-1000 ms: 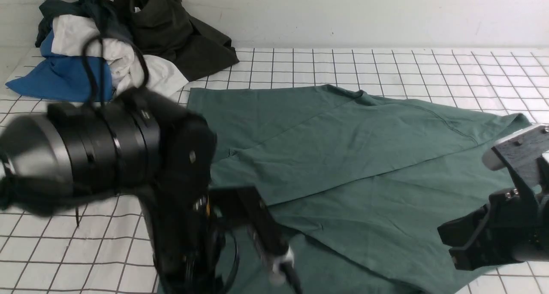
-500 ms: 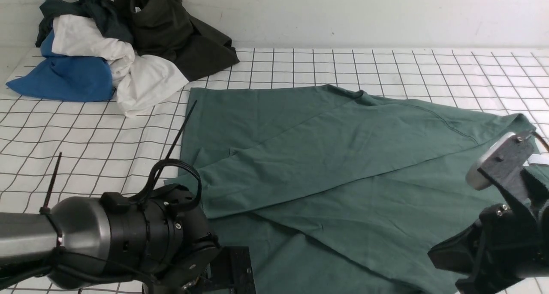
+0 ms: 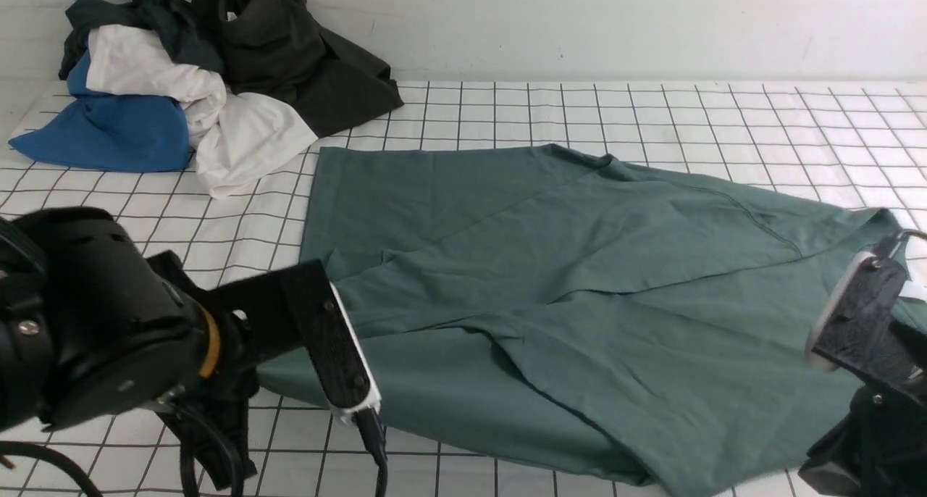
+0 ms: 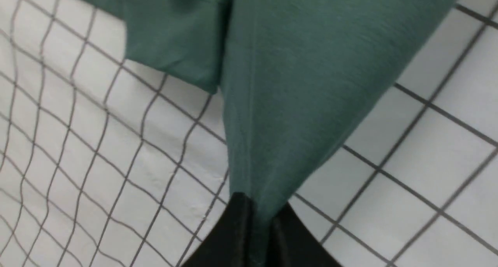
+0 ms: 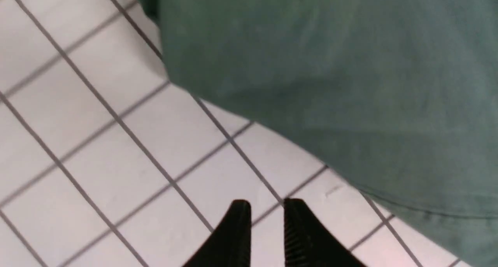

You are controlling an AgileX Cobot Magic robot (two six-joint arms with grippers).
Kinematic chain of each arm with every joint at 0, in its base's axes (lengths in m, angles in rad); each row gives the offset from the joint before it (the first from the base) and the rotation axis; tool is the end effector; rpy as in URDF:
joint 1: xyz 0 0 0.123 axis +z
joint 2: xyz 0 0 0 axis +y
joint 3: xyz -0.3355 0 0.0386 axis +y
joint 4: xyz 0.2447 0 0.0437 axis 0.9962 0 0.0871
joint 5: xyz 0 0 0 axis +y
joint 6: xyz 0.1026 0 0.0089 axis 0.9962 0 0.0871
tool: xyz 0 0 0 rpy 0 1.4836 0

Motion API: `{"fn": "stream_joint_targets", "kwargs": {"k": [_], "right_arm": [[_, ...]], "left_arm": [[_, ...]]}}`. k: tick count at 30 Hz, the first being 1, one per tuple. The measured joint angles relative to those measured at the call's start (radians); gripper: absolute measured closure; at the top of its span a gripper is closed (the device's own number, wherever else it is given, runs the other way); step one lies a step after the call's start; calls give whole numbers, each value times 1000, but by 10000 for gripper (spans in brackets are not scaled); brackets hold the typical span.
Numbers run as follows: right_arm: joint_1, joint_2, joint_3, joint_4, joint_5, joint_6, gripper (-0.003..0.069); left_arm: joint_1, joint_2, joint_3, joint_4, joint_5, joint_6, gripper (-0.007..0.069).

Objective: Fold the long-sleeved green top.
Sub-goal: Use both arms simultaneously to clamp the lower edge of the clothing fabric, then use both arms to drag the lower edge of the fabric forward and fold it over the upper edge

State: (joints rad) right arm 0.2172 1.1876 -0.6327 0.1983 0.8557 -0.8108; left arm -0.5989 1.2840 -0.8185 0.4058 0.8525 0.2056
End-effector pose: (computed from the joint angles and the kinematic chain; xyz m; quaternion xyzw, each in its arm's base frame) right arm 0.1600 0.0510 0.2583 -0.4375 0.8870 0.0427 0.1414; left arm 0.1965 -0.0970 0.2937 0.4746 0.8472 0.1363 0.1961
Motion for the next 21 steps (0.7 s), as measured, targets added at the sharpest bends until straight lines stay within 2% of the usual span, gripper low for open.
{"fn": "stream_joint_targets", "kwargs": {"k": [1, 5, 7, 10, 13, 15, 16, 18, 21], "right_arm": [[0, 27, 8, -30, -16, -8, 445], [0, 117, 29, -65, -125, -91, 298], [0, 171, 32, -78, -188, -168, 262], [0, 238, 32, -104, -263, -247, 252], [0, 327, 30, -136, -313, -299, 288], [0, 338, 28, -150, -329, -283, 348], [0, 338, 28, -150, -329, -278, 354], [1, 335, 28, -174, -351, -201, 469], [1, 298, 3, -237, -345, -95, 596]], "left_arm": [[31, -5, 0, -14, -9, 0, 610], [92, -7, 1, -67, -19, 6, 609], [97, -7, 1, -76, -19, 10, 609], [98, -7, 1, -82, -19, 13, 609], [98, -7, 1, -84, -17, 13, 609], [99, -7, 1, -84, -16, 13, 609], [99, -7, 1, -84, -15, 13, 609], [99, -8, 1, -91, 3, 10, 609], [99, -23, -6, -143, 53, 7, 609]]}}
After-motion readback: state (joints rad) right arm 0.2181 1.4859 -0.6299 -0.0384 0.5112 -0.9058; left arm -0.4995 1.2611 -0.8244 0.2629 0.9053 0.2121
